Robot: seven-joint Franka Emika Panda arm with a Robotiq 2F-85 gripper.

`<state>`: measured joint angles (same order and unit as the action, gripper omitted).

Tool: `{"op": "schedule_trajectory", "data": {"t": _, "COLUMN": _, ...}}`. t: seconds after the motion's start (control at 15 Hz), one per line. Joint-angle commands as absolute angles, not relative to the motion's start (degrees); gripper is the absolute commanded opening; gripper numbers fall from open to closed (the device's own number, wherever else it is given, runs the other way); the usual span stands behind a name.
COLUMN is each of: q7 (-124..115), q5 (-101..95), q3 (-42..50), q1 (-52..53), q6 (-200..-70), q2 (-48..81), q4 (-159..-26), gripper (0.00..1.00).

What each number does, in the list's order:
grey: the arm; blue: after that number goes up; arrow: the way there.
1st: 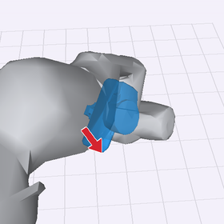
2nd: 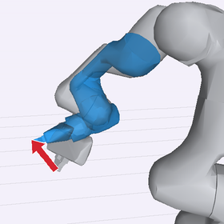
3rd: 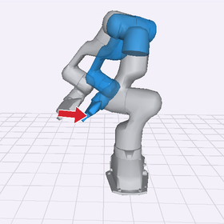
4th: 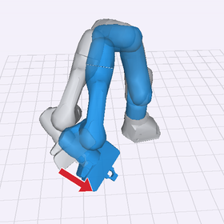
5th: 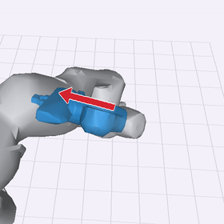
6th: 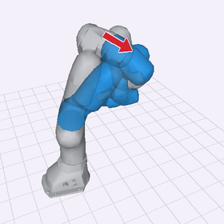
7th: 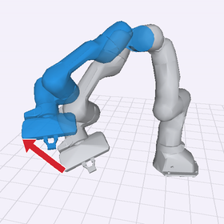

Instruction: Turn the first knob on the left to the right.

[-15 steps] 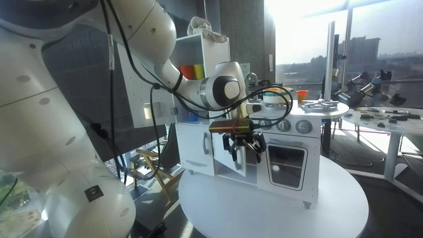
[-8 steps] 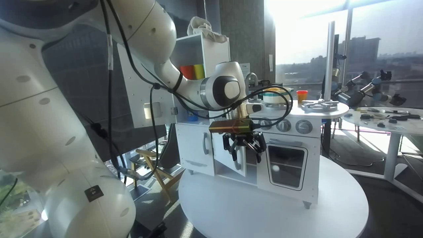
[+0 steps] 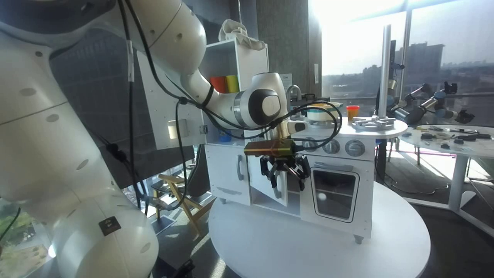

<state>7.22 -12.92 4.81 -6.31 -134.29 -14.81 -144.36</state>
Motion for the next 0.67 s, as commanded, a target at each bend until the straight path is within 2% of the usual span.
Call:
{"op": "schedule_trajectory", "data": {"t": 0.0, "q7": 5.8, "q5": -10.0, "q3": 5.7, "q1": -6.1, "q6": -140.3, "q2": -12.5, "q4": -142.8, "gripper": 1.00}}
{"op": "schedule_trajectory", "data": {"t": 0.27, "q7": 2.2, "q5": -16.6, "q3": 5.1, "q1": -8.8, "q6": -150.8, "q2": -9.8, "q4": -140.6, "gripper": 1.00}}
{"op": "schedule_trajectory", "data": {"t": 0.6, "q7": 3.8, "q5": -22.3, "q3": 5.0, "q1": -9.4, "q6": -156.6, "q2": -9.3, "q4": -137.1, "gripper": 1.00}}
